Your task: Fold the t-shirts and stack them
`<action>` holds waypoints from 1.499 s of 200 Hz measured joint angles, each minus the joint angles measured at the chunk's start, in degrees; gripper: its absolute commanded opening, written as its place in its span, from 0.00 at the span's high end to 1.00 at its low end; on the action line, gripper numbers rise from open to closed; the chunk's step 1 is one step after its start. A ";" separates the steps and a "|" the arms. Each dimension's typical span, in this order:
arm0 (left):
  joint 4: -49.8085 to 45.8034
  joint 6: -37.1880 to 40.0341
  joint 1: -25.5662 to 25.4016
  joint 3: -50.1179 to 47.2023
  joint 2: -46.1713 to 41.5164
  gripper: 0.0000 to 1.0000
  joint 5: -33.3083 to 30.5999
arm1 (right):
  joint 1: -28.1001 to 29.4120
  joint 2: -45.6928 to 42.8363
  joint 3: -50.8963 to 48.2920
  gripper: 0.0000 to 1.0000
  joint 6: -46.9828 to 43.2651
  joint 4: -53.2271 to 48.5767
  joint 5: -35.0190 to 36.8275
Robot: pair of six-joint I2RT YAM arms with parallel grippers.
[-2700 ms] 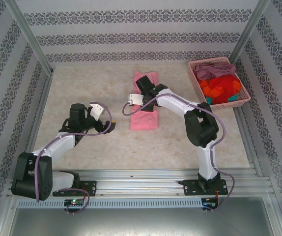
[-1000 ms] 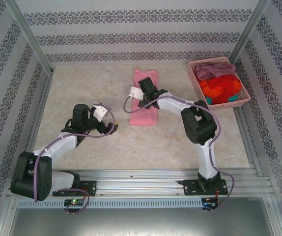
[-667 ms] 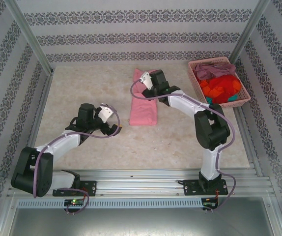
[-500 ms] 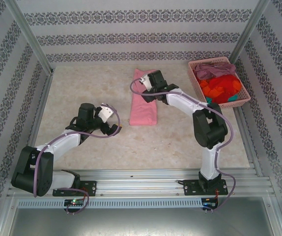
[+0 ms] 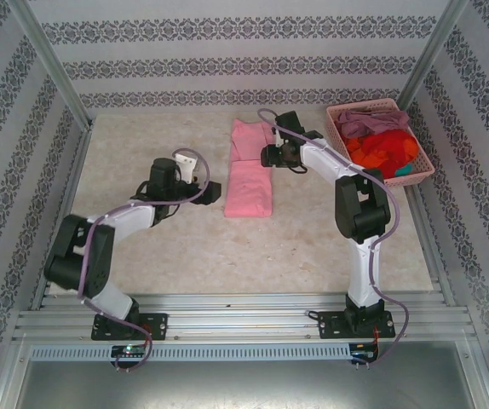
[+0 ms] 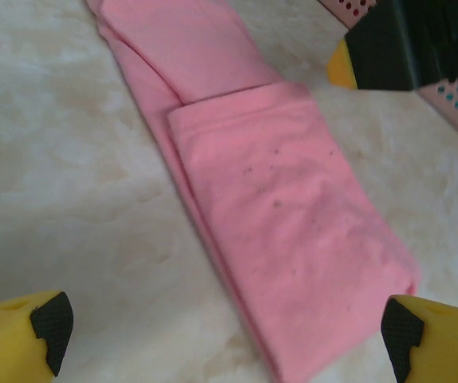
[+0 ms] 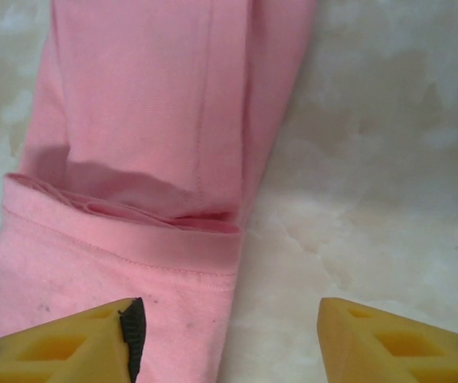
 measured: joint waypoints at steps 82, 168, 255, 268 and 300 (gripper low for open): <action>4.22 -18.34 -5.73 7.06 13.88 0.18 3.10 | -1.07 5.79 -1.20 0.69 8.39 5.46 -12.90; 8.63 -23.30 -8.07 3.72 15.93 0.57 4.52 | -1.05 7.82 2.03 0.67 7.48 6.01 -17.29; 12.33 -23.45 -6.82 -2.56 11.39 0.25 4.35 | -0.52 -13.46 -20.65 0.15 -10.93 15.34 -13.31; 12.52 -22.67 -4.96 -4.26 8.70 0.24 4.63 | 0.57 -18.18 -24.85 0.14 -18.67 16.39 -12.66; 13.20 -21.09 3.15 -9.01 1.90 0.22 5.73 | 8.41 -23.82 -31.63 0.14 -41.16 16.81 -10.21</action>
